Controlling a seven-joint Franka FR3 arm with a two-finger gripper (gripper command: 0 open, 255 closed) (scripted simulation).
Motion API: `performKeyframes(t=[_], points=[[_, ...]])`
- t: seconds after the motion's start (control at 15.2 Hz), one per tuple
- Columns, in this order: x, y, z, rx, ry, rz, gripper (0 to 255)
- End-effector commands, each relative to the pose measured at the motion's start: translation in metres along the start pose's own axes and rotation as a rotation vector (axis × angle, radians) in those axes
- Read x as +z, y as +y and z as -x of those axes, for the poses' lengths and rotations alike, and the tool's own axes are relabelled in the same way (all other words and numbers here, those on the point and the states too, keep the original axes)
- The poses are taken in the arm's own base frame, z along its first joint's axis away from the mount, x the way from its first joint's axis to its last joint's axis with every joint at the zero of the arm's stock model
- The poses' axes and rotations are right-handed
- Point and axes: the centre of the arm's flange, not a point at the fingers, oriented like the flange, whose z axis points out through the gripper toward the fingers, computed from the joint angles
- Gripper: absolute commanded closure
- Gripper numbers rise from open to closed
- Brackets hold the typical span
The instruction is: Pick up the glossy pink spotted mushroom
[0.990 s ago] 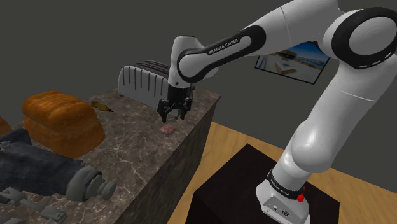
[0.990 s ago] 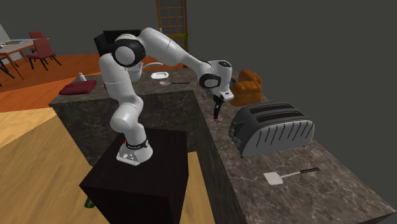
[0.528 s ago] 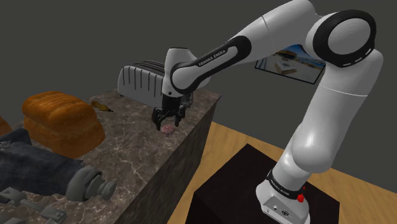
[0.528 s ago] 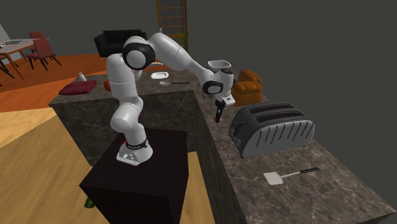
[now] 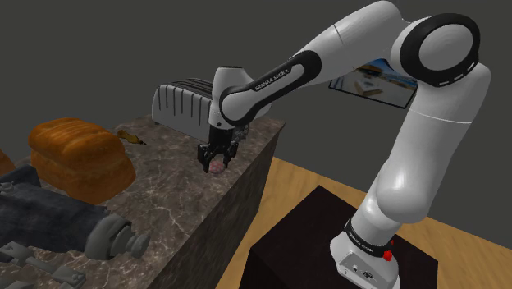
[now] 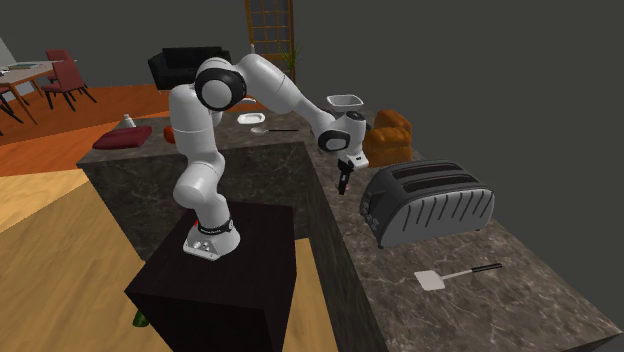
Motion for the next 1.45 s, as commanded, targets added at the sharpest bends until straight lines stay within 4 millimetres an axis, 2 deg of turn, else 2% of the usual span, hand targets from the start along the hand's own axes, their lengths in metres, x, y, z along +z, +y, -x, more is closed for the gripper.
performKeyframes(t=[0.0, 0.26, 1.25, 1.39], points=[[0.001, 0.001, 0.000, 0.000, -0.002, 0.001, 255], [0.001, 0.000, -0.001, 0.001, -0.002, 0.001, 255], [-0.078, -0.006, 0.005, 0.001, -0.002, 0.001, 255], [-0.079, -0.007, 0.005, 0.001, -0.002, 0.001, 255]])
